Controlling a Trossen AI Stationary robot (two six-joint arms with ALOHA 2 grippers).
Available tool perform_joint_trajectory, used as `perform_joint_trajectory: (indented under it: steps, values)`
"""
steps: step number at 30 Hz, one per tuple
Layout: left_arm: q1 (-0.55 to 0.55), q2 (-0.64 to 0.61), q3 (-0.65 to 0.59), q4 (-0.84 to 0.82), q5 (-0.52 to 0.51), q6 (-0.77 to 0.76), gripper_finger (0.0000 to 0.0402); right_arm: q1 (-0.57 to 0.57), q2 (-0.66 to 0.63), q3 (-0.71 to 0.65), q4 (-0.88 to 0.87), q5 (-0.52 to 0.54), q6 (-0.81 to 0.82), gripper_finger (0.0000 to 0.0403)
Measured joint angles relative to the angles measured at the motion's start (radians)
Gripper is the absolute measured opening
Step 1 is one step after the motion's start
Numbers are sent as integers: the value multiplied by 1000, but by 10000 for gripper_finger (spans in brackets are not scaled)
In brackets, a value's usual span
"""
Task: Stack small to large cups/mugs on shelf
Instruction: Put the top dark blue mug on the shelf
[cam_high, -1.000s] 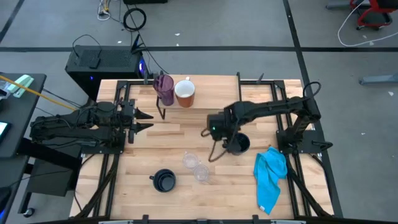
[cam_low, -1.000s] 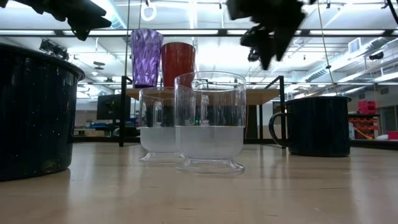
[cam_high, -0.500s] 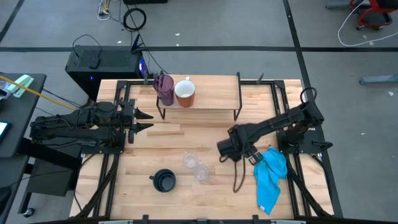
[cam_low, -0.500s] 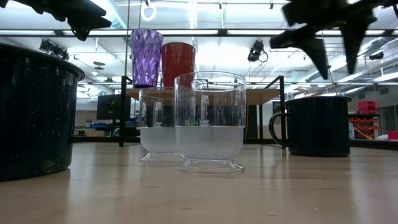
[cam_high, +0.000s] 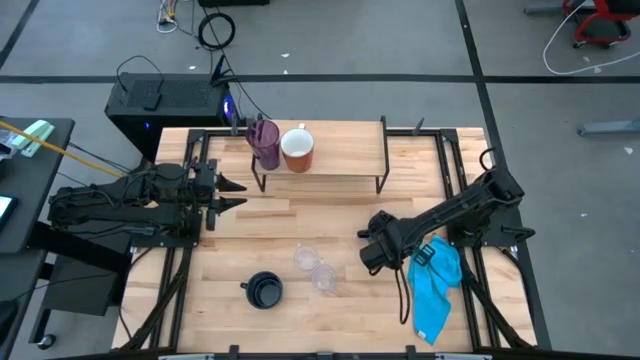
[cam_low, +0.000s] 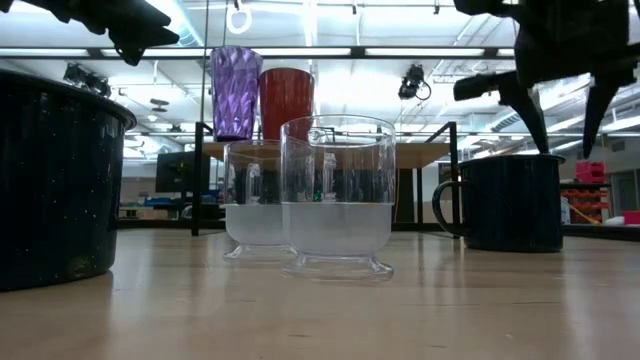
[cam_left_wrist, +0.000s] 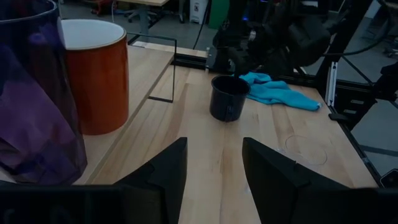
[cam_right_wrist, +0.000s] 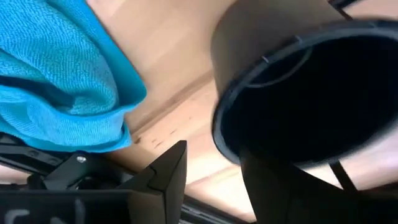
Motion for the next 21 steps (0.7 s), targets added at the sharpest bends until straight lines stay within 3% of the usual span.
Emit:
perform_joint_trajectory:
  steps: [10,21]
  values:
    - [0,0,0,0,0,-1,162,0,0,-47,86,19,-60,110]
    - [0,0,0,0,0,-3,162,-24,-1,-47,116,1,-70,18]
